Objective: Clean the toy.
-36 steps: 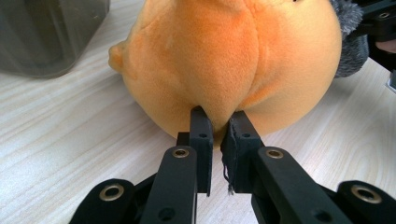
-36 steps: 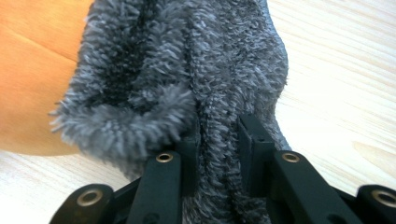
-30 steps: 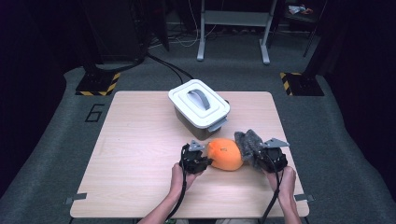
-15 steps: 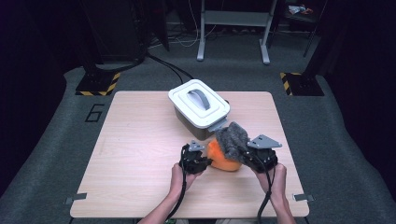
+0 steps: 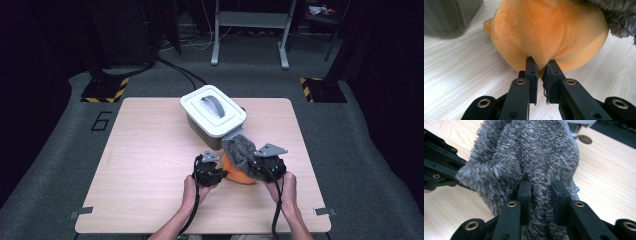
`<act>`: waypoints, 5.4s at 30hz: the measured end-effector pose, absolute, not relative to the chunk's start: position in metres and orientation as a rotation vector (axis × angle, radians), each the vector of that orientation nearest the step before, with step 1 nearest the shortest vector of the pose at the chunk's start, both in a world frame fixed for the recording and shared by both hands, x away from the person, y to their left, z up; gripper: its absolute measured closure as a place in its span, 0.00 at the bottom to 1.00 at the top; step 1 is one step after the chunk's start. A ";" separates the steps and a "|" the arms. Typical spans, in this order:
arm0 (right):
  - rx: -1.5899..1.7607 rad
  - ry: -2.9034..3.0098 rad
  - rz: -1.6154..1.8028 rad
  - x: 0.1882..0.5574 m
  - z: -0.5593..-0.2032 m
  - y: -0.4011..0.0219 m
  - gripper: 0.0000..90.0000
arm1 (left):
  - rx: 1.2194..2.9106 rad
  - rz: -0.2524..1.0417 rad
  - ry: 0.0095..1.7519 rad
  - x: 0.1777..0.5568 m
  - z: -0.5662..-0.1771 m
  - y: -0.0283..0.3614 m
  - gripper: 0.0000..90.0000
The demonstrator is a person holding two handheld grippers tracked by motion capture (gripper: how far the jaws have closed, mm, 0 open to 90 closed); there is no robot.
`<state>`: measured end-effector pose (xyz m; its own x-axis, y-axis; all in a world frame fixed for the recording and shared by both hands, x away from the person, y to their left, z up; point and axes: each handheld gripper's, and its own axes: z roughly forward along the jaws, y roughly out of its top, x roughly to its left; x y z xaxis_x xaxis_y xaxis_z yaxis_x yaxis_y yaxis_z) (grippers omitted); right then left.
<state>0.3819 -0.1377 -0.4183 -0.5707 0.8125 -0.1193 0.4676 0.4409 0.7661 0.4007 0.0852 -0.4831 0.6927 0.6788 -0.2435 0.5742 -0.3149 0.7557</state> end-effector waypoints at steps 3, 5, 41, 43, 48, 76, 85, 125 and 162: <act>1.088 2.230 0.967 0.385 -0.421 -0.148 0.80 | 2.012 0.152 0.957 0.401 -0.483 0.085 0.92; 1.130 2.215 0.973 0.386 -0.423 -0.153 0.80 | 2.016 0.150 0.955 0.402 -0.483 0.085 0.92; 1.214 2.094 1.002 0.383 -0.412 -0.193 0.80 | 2.003 0.143 1.002 0.413 -0.479 0.079 0.91; 1.191 2.121 0.996 0.385 -0.412 -0.184 0.80 | 2.002 0.135 1.005 0.413 -0.479 0.078 0.91; 1.213 2.180 0.961 0.400 -0.430 -0.175 0.80 | 2.007 0.153 0.986 0.413 -0.480 0.075 0.90; 1.252 2.170 0.998 0.406 -0.436 -0.182 0.80 | 2.193 0.491 0.725 0.403 -0.487 0.057 0.56; 1.253 2.143 1.018 0.400 -0.432 -0.186 0.80 | 2.133 0.399 0.765 0.404 -0.484 0.061 0.90; 1.183 2.155 0.971 0.392 -0.428 -0.170 0.80 | 1.999 0.139 0.925 0.412 -0.480 0.072 0.92; 1.358 2.106 0.951 0.401 -0.451 -0.216 0.80 | 2.001 0.144 0.922 0.415 -0.481 0.076 0.92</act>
<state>0.4013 -0.2158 -0.4511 -0.4086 0.9127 -0.0087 0.5967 0.2743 0.7541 0.4149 0.0758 -0.4811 0.7152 0.6558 -0.2415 0.5513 -0.3170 0.7717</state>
